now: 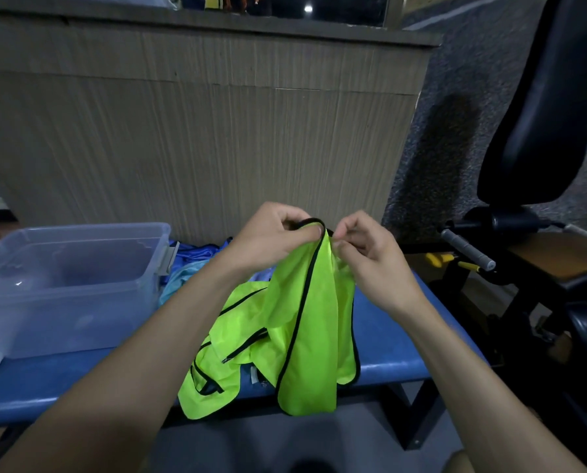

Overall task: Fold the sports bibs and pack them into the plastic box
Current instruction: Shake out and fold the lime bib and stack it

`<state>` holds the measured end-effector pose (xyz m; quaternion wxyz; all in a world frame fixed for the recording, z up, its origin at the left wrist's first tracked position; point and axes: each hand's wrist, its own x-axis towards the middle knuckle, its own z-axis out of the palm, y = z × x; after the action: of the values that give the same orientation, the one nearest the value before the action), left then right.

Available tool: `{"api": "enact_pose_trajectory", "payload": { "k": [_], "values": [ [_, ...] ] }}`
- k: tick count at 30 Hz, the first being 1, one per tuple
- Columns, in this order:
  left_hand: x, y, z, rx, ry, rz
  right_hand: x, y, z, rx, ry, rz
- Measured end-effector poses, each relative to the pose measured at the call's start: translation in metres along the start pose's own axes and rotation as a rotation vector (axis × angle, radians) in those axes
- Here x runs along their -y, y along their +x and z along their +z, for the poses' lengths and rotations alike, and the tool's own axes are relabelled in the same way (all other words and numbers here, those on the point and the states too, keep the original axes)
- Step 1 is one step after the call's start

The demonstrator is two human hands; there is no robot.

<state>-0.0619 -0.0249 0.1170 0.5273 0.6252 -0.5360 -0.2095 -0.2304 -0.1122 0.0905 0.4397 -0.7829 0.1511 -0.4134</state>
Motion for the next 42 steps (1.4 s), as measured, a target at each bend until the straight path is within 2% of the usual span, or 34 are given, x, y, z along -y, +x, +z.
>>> {"api": "enact_pose_trajectory", "payload": {
  "k": [4, 9, 13, 16, 21, 27, 32, 37, 40, 42],
  "values": [
    [-0.015, 0.011, -0.004, -0.002, 0.177, 0.110, 0.004, 0.000, -0.001, -0.007, -0.020, 0.018],
    [-0.035, 0.017, -0.007, -0.001, 0.389, 0.261, 0.008, -0.004, 0.000, -0.150, -0.210, -0.001],
    [-0.037, 0.017, -0.007, 0.006, 0.389, 0.300, 0.005, -0.004, 0.007, -0.267, -0.410, 0.009],
    [-0.033, 0.018, -0.006, 0.003, 0.368, 0.310, 0.002, -0.001, 0.015, -0.316, -0.409, 0.004],
    [-0.028, 0.017, -0.019, 0.013, 0.324, 0.299, -0.002, 0.002, 0.008, -0.241, -0.188, 0.032],
    [-0.014, 0.008, -0.027, 0.092, 0.388, 0.293, 0.006, 0.008, -0.015, -0.122, 0.094, 0.069],
    [-0.014, 0.005, -0.019, 0.053, 0.246, 0.204, 0.024, 0.023, -0.030, 0.025, 0.101, 0.108],
    [-0.032, 0.011, -0.019, -0.006, 0.018, 0.144, 0.030, 0.028, -0.034, 0.061, 0.088, 0.116],
    [-0.054, 0.023, -0.025, -0.081, -0.036, 0.203, 0.020, 0.022, -0.025, 0.036, 0.040, 0.075],
    [-0.069, 0.030, -0.032, -0.108, 0.043, 0.282, 0.015, 0.018, -0.018, 0.035, 0.010, 0.048]
  ]
}}
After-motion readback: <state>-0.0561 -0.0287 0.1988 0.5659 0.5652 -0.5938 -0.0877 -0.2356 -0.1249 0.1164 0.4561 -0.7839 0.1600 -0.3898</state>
